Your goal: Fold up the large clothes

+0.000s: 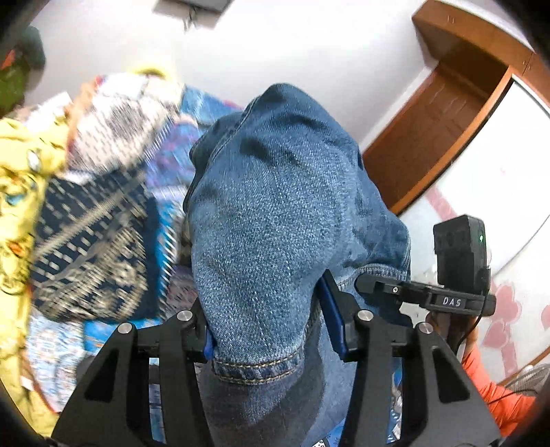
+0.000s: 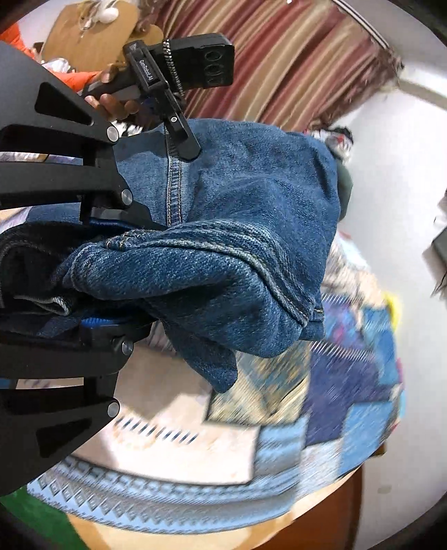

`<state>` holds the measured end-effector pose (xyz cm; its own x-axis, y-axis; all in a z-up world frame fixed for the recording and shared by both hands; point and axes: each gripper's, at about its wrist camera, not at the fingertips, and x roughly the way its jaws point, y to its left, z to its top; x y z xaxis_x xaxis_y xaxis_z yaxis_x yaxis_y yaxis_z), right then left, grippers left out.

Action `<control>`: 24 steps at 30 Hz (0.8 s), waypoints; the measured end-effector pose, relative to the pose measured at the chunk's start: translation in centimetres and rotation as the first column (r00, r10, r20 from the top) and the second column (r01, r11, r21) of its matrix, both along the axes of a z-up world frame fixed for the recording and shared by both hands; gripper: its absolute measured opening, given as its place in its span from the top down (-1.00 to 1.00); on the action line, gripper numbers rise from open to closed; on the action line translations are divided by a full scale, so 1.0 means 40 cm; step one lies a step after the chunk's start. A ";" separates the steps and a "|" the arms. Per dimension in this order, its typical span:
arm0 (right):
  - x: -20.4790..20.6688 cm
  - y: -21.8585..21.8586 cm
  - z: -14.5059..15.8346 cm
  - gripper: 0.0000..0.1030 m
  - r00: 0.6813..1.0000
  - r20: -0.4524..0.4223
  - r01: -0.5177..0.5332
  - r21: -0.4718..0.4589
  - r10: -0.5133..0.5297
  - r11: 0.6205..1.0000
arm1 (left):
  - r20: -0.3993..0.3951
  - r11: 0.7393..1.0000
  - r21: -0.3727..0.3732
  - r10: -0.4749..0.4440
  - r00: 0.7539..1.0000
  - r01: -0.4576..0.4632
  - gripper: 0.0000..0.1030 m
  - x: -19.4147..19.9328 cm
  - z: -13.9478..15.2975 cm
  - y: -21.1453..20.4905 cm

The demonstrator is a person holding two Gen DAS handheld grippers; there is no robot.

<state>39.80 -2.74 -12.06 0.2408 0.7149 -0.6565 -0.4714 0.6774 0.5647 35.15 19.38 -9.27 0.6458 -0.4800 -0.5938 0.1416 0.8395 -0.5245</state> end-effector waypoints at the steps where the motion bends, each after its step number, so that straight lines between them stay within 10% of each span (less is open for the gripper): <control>1: -0.002 0.017 0.014 0.35 1.000 0.015 -0.006 0.005 0.006 1.000 | 0.019 1.000 0.003 0.016 1.000 -0.016 0.04 -0.009 0.024 0.030; 12: 0.082 0.309 0.065 0.35 0.989 0.111 -0.103 0.009 0.101 0.995 | 0.097 0.989 0.021 0.146 0.985 -0.149 0.04 -0.004 0.095 0.295; 24: 0.280 0.497 -0.206 0.35 0.995 -0.061 -0.082 -0.091 0.077 0.992 | -0.182 0.961 -0.045 0.260 0.948 -0.272 0.04 0.233 -0.242 0.496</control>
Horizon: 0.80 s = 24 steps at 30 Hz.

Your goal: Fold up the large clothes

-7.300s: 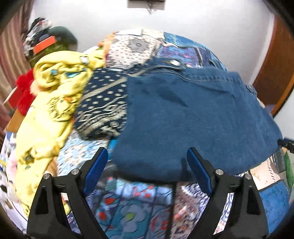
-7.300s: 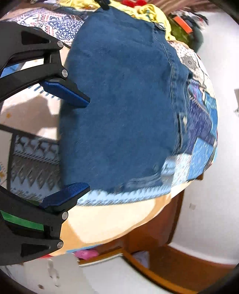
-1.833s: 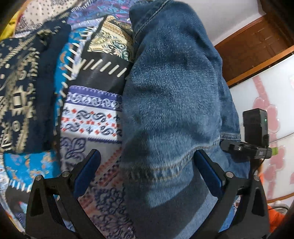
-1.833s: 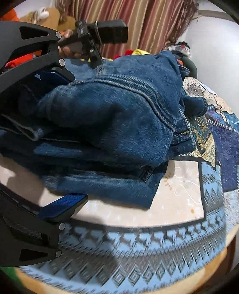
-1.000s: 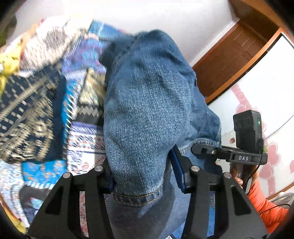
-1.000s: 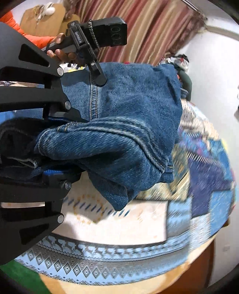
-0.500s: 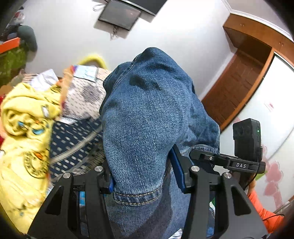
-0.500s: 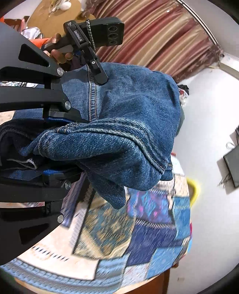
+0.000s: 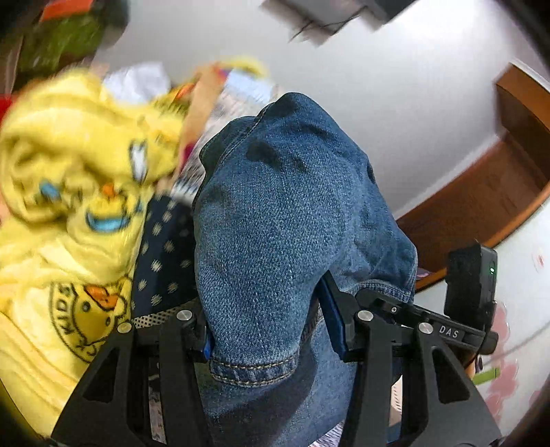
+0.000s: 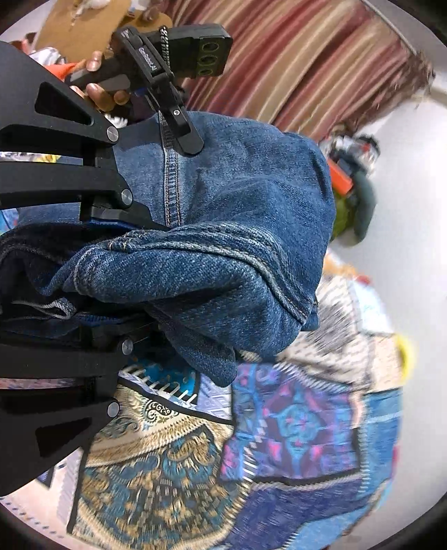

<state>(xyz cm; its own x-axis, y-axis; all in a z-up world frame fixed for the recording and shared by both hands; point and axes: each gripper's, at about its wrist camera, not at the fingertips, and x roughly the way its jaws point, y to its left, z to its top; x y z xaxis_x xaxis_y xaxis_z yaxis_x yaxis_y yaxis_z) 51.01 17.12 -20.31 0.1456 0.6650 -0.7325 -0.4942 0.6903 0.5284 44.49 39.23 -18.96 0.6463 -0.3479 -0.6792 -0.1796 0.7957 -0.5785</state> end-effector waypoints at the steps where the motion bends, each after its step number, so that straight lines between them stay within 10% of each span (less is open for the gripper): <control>1: 0.016 0.012 -0.034 0.35 1.000 -0.013 0.008 -0.023 -0.008 1.000 | -0.025 1.000 0.000 0.006 1.000 -0.006 0.04 0.014 -0.031 0.004; 7: 0.049 0.026 -0.084 0.17 1.000 0.030 -0.004 -0.040 0.005 0.999 | -0.071 0.998 0.007 0.068 0.995 -0.068 -0.16 0.055 -0.157 0.037; 16: -0.011 -0.038 -0.066 -0.35 0.995 0.100 0.017 -0.126 -0.004 0.992 | -0.131 0.929 0.369 0.015 0.991 0.035 -0.71 -0.027 -0.114 -0.088; 24: -0.101 -0.124 -0.037 -0.50 0.991 0.129 0.041 -0.142 -0.023 0.989 | -0.139 0.896 0.442 0.021 0.990 0.043 -0.87 -0.166 -0.116 -0.155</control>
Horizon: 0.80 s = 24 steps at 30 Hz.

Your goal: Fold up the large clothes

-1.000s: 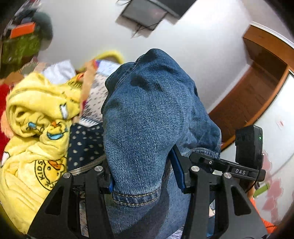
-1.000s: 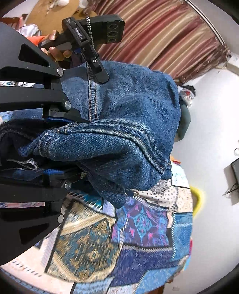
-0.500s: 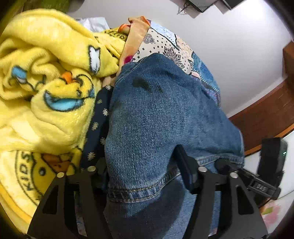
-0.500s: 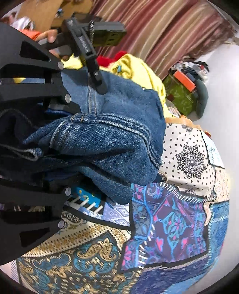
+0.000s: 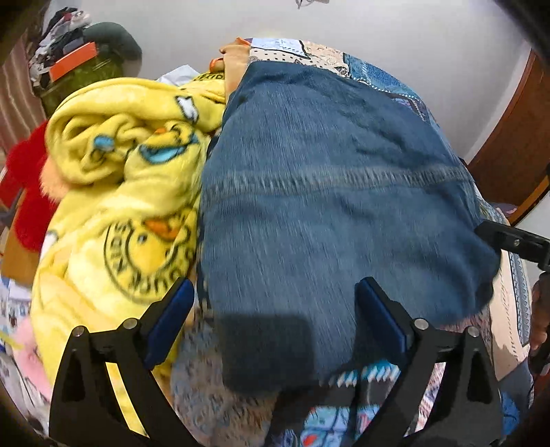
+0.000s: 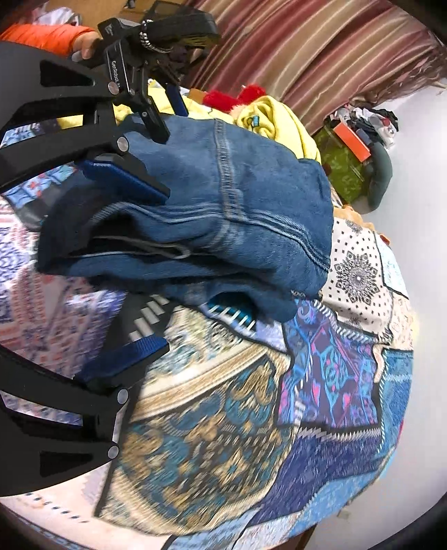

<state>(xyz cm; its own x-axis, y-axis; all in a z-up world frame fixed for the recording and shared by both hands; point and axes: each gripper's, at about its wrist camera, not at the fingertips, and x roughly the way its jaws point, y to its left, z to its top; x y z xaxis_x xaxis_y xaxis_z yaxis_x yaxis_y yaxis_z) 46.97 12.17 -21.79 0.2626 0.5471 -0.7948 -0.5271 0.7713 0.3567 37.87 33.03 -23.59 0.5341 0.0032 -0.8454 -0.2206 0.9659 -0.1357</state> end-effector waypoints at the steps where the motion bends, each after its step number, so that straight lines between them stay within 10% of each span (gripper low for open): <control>1: -0.014 -0.007 0.010 -0.50 1.000 0.009 0.000 -0.001 0.000 1.000 | -0.006 1.000 0.011 -0.001 1.000 0.001 -0.87 -0.017 0.006 -0.009; 12: -0.231 -0.071 0.310 -0.50 0.954 0.300 -0.022 0.112 -0.013 0.993 | 0.293 0.992 0.124 -0.006 0.956 -0.032 -0.86 -0.208 0.336 -0.125; 24: -0.600 -0.197 0.601 -0.50 0.767 0.631 -0.101 0.301 -0.118 0.948 | 0.690 0.973 0.200 -0.056 0.721 -0.116 -0.86 -0.577 0.668 -0.301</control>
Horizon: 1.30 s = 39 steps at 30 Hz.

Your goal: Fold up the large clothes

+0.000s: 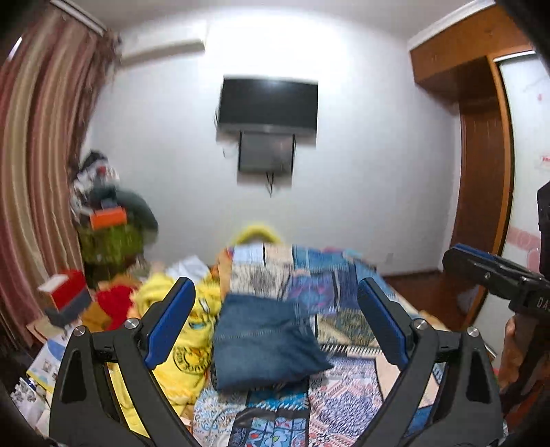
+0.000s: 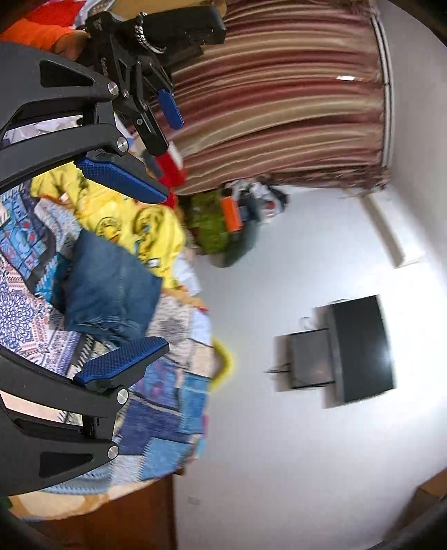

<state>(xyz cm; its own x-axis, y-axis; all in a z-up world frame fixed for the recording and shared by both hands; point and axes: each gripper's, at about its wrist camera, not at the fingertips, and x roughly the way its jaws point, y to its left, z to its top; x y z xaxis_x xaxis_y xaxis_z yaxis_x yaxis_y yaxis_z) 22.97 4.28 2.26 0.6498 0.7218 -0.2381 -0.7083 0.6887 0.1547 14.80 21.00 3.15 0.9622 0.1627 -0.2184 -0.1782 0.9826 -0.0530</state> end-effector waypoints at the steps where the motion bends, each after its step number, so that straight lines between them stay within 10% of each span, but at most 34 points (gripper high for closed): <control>1: -0.024 -0.005 0.007 -0.50 1.000 0.019 0.002 0.008 -0.002 1.000 | 0.026 1.000 0.009 0.004 1.000 -0.005 -0.86 -0.028 0.009 -0.015; 13: -0.163 -0.036 -0.017 -1.00 0.989 0.105 0.100 0.041 -0.104 0.994 | 0.146 0.995 0.047 0.083 0.986 -0.091 -0.99 -0.204 -0.015 -0.113; 39: -0.186 -0.043 -0.056 -1.00 0.983 0.108 0.149 -0.009 -0.147 0.989 | 0.100 0.992 0.063 0.102 0.990 -0.108 -0.99 -0.210 -0.069 -0.130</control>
<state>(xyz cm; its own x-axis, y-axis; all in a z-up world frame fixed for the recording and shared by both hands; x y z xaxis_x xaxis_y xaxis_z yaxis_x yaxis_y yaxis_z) 15.54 2.57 0.03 0.7714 0.6123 -0.1734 -0.6103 0.7890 0.0710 6.41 15.79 0.38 0.9551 0.2751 -0.1100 -0.2777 0.9606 -0.0091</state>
